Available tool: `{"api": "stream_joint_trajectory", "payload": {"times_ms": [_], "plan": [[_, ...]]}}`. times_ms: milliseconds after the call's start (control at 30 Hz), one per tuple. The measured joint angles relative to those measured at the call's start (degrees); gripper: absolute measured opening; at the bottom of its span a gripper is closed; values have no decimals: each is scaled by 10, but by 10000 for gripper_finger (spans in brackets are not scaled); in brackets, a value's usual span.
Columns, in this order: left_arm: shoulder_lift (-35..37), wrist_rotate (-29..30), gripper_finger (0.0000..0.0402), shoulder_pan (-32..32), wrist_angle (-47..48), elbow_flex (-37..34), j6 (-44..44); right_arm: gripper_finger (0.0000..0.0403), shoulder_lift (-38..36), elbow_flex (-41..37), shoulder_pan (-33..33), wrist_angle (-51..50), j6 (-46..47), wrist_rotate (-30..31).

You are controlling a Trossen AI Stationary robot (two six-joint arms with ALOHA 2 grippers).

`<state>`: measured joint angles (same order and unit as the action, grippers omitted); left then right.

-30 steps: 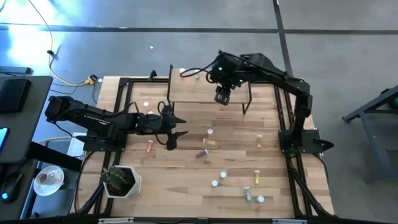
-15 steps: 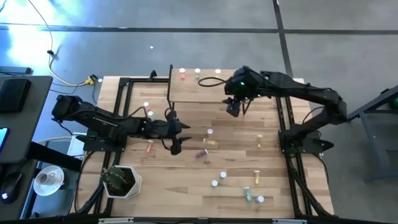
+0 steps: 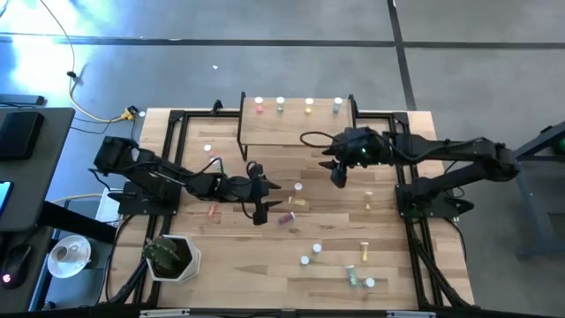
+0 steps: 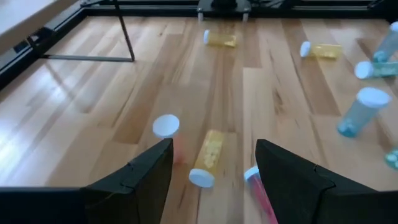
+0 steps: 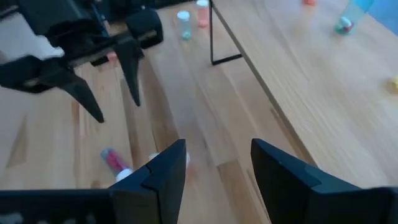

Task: Pick and place medicine bottles onto shelf by color
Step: Put the red medicine bottle on the shelf

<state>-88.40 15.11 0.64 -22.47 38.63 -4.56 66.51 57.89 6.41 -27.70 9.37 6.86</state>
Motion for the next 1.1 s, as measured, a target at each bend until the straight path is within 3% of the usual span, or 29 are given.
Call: {"api": "stream_joint_trajectory", "payload": {"times_ms": [233, 633, 1100], "plan": [[-39, 0, 220, -19, -45, 0, -1, 171, -14, -73, -34, 86, 9, 55], [-107, -16, 220, -36, -140, 0, 23, 171, -14, -153, -99, 134, 85, 153], [-174, -15, 220, -57, -168, 43, 28, 171, -14, -181, -138, 158, 127, 197]]}}
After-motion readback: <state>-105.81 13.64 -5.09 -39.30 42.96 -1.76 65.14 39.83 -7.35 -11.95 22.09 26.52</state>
